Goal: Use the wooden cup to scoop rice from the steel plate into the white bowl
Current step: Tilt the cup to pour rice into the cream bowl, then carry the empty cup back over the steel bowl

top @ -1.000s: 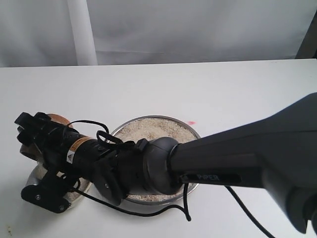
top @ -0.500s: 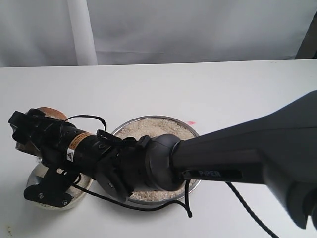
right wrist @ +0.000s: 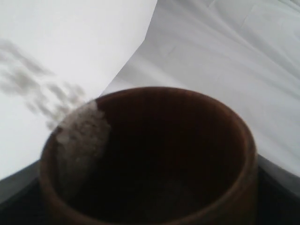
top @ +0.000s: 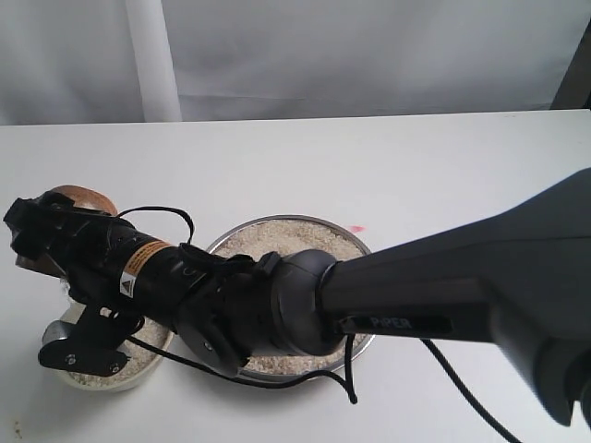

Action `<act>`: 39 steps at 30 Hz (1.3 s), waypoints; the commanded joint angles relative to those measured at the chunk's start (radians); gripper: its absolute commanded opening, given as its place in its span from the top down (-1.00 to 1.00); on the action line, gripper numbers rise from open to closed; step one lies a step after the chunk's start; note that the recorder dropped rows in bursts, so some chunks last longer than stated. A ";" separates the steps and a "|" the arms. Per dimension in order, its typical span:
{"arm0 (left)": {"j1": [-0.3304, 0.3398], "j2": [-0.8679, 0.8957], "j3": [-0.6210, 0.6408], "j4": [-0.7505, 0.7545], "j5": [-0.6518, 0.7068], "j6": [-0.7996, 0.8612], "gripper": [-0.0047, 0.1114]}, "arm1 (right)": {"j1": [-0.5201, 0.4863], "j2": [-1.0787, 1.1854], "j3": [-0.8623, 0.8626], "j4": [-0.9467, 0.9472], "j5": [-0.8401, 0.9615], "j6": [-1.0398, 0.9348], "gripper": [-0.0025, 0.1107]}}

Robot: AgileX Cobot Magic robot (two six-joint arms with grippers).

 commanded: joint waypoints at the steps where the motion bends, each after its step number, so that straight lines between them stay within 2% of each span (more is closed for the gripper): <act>1: -0.005 -0.002 -0.004 -0.006 -0.006 -0.001 0.92 | -0.003 -0.005 -0.006 -0.016 -0.032 -0.012 0.96; 18: -0.005 -0.002 -0.004 -0.006 -0.006 -0.001 0.92 | -0.003 -0.005 -0.006 -0.018 -0.043 -0.013 0.96; 31: -0.005 -0.002 -0.004 -0.006 -0.006 -0.001 0.92 | -0.003 -0.005 -0.006 -0.069 -0.120 -0.013 0.96; 35: -0.005 -0.002 -0.004 -0.006 -0.006 -0.001 0.92 | -0.003 -0.005 -0.006 -0.053 -0.120 -0.013 0.96; 39: -0.005 -0.002 -0.004 -0.006 -0.006 -0.001 0.92 | -0.003 -0.005 -0.006 0.047 -0.099 -0.002 0.96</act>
